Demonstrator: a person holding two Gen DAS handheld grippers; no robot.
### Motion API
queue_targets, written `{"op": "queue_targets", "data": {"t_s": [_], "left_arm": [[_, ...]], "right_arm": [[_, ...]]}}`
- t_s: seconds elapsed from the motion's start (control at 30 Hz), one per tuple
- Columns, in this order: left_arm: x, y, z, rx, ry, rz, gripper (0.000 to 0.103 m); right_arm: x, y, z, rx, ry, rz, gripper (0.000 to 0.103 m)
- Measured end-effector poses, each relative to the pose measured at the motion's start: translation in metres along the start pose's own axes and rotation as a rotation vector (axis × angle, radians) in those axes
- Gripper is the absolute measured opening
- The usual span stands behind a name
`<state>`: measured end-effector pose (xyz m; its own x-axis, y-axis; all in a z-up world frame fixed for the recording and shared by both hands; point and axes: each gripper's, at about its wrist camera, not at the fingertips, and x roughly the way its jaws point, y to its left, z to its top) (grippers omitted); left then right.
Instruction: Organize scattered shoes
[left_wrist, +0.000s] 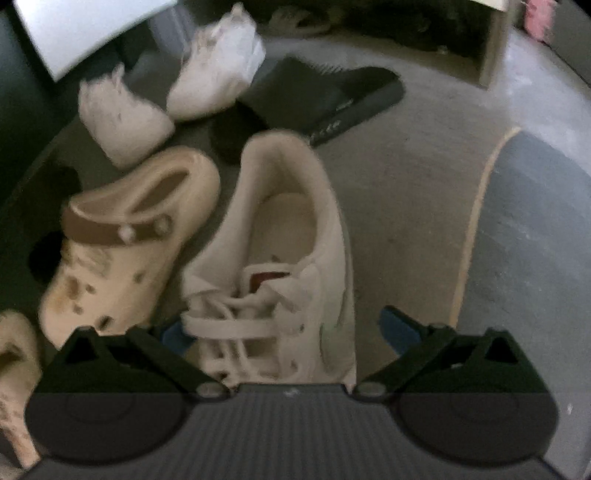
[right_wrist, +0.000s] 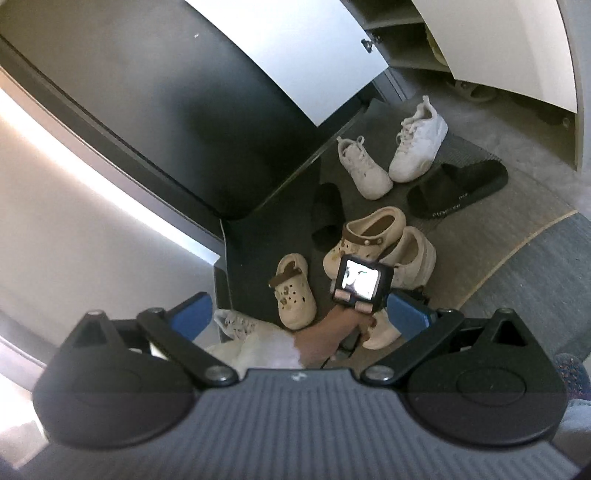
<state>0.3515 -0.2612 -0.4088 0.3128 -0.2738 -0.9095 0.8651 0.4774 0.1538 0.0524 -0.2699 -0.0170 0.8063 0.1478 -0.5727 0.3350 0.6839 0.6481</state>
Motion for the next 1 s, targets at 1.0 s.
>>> {"op": "queue_targets", "data": {"t_s": [1.0], "left_arm": [[-0.123, -0.043, -0.263, 0.097, 0.372, -0.064, 0.091]], "right_arm": [[0.031, 0.032, -0.051, -0.033, 0.045, -0.055, 0.103]]}}
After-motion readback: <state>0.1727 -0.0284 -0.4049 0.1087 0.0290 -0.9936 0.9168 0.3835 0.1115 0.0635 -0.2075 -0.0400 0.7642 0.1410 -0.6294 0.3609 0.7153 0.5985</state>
